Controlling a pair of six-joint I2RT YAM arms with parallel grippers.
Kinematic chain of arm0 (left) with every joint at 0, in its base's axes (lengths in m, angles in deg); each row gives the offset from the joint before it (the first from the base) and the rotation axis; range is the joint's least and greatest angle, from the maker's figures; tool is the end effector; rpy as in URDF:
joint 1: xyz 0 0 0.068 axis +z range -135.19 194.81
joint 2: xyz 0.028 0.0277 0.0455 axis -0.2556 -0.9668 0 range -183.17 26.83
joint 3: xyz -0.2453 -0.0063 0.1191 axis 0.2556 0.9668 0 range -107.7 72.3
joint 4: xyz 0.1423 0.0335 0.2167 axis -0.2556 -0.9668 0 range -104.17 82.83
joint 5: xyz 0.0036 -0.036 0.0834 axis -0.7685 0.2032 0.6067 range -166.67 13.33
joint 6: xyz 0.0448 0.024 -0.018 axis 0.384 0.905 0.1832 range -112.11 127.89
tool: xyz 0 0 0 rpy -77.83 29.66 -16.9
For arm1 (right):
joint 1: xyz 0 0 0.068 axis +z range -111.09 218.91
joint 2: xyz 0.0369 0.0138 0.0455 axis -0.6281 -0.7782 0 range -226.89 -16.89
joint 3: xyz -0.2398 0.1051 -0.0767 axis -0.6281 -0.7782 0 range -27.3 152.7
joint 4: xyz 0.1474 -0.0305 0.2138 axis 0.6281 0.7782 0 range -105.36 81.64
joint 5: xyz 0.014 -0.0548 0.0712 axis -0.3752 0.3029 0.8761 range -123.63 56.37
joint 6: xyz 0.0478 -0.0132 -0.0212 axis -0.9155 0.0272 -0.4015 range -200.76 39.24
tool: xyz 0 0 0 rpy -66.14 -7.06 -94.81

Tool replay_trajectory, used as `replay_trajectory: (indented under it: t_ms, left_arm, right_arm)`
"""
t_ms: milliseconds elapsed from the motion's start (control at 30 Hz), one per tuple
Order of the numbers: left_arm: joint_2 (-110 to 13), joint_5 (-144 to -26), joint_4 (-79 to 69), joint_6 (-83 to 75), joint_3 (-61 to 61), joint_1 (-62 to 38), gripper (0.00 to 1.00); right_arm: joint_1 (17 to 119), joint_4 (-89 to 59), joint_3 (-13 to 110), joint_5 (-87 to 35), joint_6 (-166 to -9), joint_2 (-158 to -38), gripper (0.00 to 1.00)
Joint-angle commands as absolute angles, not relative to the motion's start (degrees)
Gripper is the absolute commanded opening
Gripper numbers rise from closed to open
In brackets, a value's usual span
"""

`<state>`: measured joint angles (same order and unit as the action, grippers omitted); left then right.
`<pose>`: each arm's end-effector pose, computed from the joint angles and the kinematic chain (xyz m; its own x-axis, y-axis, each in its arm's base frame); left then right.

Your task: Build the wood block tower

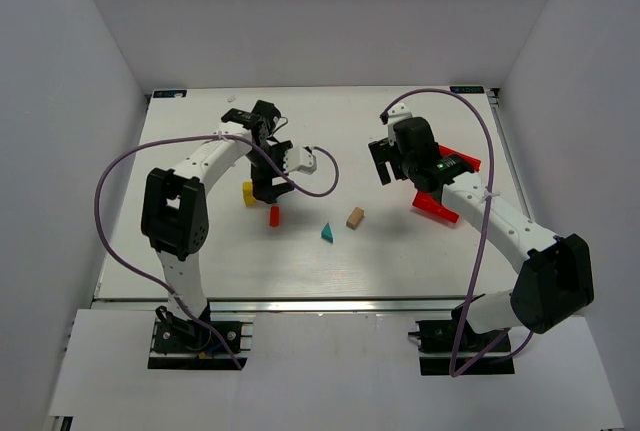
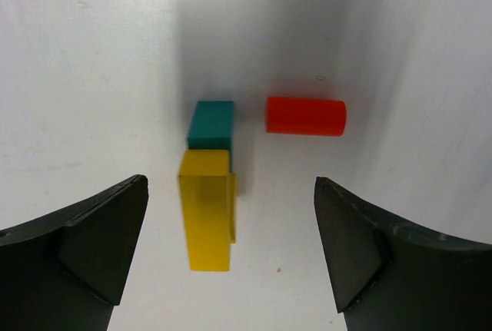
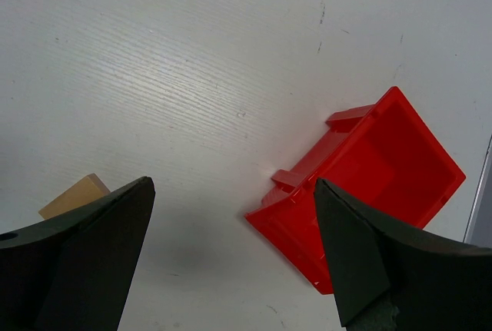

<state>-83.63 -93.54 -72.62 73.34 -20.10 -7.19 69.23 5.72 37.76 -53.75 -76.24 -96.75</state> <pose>0.3447 -0.1504 0.2345 -0.0290 0.9505 -0.3092 0.9995 0.0250 -0.0169 0.2762 0.1475 0.3058 -0.4859 -0.3699 -0.7919 -0.2726 0.9250 -0.2648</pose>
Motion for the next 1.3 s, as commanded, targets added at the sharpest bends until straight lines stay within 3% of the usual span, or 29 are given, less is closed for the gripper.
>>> replay_trajectory:
  t_ms: [0, 167, 300, 400, 500, 533, 700, 767, 1067, 1267]
  left_arm:
    - [-80.58, -94.25, -69.15, 70.74, -24.72, -7.51, 0.98]
    - [-80.31, -94.60, -66.42, 64.24, -32.96, -7.51, 0.98]
    - [-77.51, -91.02, -52.50, 49.41, -36.58, -7.60, 0.98]
    - [-74.69, -82.35, -43.51, 29.92, -39.48, -7.69, 0.98]
    - [-71.36, -74.06, -44.42, 3.22, -40.29, -6.64, 0.98]
    - [-69.95, -74.38, -45.22, -6.52, -38.02, -6.46, 0.98]
    - [-53.35, -79.90, -43.81, -16.27, -14.48, -7.25, 0.98]
    - [-48.87, -74.00, -46.79, -19.27, -7.54, -7.51, 0.98]
    - [-28.47, -65.07, -62.45, -24.28, 7.15, -6.81, 0.98]
    - [-25.12, -65.07, -65.88, -24.37, 11.31, -6.90, 0.98]
  right_arm:
    - [68.97, 4.85, 39.32, -53.14, -76.36, -95.20, 0.89]
    - [69.05, 5.73, 40.72, -52.53, -76.97, -94.68, 0.89]
    - [68.97, 5.74, 39.60, -50.60, -80.30, -92.32, 0.89]
    - [69.23, 4.24, 35.91, -48.85, -84.69, -89.42, 0.89]
    - [69.58, 3.45, 33.53, -43.94, -87.86, -87.21, 0.89]
    - [69.67, 3.97, 32.48, -42.87, -88.74, -86.94, 0.89]
    - [71.51, 5.55, 29.13, -36.99, -86.92, -87.82, 0.89]
    - [72.65, 3.72, 27.12, -35.49, -81.94, -88.43, 0.89]
    - [75.82, -4.28, 22.80, -26.52, -71.01, -95.81, 0.90]
    - [78.98, -4.81, 24.29, -32.56, -67.49, -102.22, 0.89]
